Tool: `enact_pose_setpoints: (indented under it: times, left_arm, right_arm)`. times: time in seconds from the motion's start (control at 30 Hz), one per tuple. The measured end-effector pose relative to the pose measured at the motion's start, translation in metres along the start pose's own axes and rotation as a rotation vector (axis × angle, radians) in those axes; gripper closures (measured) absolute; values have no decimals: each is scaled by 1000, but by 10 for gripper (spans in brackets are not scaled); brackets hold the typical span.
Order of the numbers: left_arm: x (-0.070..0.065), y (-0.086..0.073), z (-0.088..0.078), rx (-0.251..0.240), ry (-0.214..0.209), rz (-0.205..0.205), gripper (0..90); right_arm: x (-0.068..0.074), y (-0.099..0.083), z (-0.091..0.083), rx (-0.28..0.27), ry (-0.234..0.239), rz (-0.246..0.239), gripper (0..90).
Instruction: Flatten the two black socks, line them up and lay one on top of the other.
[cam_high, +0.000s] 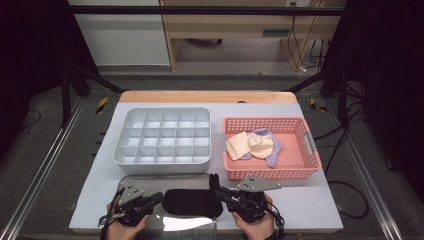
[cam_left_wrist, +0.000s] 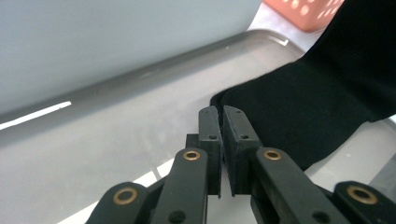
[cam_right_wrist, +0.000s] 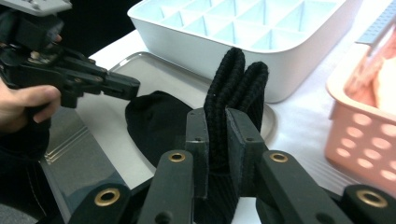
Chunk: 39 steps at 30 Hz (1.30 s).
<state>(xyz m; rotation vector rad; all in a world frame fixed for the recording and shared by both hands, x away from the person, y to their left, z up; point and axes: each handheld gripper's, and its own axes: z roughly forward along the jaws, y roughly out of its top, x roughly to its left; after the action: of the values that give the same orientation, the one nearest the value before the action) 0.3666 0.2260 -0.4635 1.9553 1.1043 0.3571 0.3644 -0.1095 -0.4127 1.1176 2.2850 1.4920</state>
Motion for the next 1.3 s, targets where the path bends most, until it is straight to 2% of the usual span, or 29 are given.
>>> enact_pose_setpoints:
  times: [0.13, 0.3, 0.33, 0.53, 0.77, 1.0, 1.13, 1.2, 1.3]
  left_arm:
    - [-2, -4, 6, 23, 0, 2, 859]
    - [-1, -4, 9, 24, -4, -6, 861]
    - [0, -4, 9, 23, -4, -11, 862]
    - [1, -6, 10, 27, -3, -13, 866]
    - [4, -8, 10, 32, -1, -19, 867]
    - [4, -8, 10, 34, 3, -23, 870]
    - [5, -9, 11, 36, 1, -21, 870]
    - [5, -9, 11, 34, 2, -25, 869]
    - [8, -8, 7, 19, 10, -31, 861]
  right_arm:
    - [7, 2, 9, 16, 17, -14, 799]
    - [17, 6, 21, 30, 35, -33, 799]
    - [26, 11, 32, 47, 46, -57, 799]
    - [45, 11, 71, 119, 76, -97, 798]
    - [52, 1, 105, 176, 82, -98, 792]
    - [58, 0, 116, 193, 97, -110, 786]
    - [63, -4, 125, 220, 108, -130, 773]
    - [64, -5, 127, 219, 123, -132, 750]
    - [65, -3, 126, 227, 157, -107, 679]
